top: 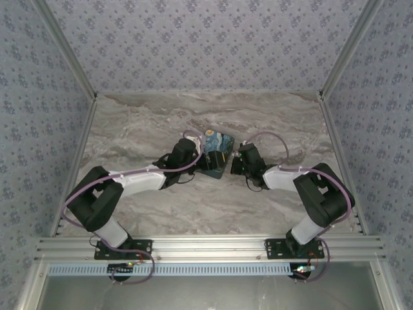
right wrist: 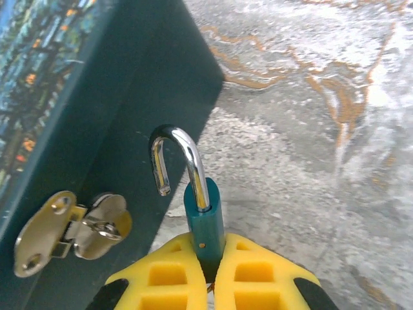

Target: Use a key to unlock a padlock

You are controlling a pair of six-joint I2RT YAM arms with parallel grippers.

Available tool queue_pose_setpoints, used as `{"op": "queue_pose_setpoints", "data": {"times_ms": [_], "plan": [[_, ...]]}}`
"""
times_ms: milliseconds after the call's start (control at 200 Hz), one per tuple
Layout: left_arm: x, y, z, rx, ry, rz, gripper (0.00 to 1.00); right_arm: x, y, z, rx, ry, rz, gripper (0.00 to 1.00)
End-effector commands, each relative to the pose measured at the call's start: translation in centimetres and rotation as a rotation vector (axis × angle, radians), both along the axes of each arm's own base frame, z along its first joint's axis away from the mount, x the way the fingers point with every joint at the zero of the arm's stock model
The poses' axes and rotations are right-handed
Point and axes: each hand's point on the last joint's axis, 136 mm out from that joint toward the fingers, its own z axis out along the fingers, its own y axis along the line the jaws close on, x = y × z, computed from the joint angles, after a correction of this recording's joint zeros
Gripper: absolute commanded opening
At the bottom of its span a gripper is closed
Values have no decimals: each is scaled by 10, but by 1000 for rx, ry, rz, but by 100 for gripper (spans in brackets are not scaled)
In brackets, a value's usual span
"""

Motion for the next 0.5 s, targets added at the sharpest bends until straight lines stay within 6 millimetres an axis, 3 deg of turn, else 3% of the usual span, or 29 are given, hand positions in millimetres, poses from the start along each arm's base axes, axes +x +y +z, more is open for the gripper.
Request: {"op": "queue_pose_setpoints", "data": {"times_ms": [0, 340, 495], "plan": [[-44, 43, -87, 227, 280, 20, 73, -7, -19, 6, -43, -11, -31, 7], [-27, 81, -71, 246, 252, 91, 74, -42, -36, 27, -77, 0, 36, 7], [-11, 85, -54, 255, 211, 91, 75, -52, -38, 27, -68, 9, 47, 7]]}}
